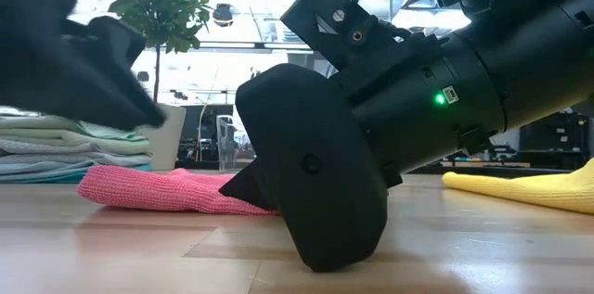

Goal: Fold microfiber towels
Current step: Fold the pink microfiber cloth

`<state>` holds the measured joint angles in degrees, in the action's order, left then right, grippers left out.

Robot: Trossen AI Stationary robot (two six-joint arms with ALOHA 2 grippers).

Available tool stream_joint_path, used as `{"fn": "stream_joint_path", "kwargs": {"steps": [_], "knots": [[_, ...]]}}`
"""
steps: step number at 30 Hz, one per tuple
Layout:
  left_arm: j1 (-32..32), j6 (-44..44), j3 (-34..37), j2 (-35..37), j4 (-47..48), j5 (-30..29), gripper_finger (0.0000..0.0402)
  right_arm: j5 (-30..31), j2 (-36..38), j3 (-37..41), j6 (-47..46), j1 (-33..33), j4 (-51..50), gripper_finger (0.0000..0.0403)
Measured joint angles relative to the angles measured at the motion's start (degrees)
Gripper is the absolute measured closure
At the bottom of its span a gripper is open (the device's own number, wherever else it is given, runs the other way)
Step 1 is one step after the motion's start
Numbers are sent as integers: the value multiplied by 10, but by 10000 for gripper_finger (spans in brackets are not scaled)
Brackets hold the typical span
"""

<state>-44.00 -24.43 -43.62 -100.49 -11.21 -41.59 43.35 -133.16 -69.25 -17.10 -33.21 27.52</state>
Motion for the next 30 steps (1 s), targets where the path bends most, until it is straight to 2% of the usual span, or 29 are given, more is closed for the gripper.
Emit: {"fn": "stream_joint_path", "kwargs": {"steps": [3,7,11,18,25,30], "knots": [[1,-19,0,0,19,-37,241,0,0,0,0,0,0,337],[-5,-37,13,-17,-17,-25,247,0,0,0,-3,0,-2,337],[-6,-88,14,-67,-30,-13,260,0,0,0,-3,2,-4,337],[-8,-171,9,-136,-57,-53,265,-1,0,0,-4,3,-4,337],[-33,-174,11,-112,-13,-25,265,-1,0,-1,-6,-1,-12,337],[-43,-150,15,-47,61,8,265,-1,0,-1,-9,-1,-12,337]]}}
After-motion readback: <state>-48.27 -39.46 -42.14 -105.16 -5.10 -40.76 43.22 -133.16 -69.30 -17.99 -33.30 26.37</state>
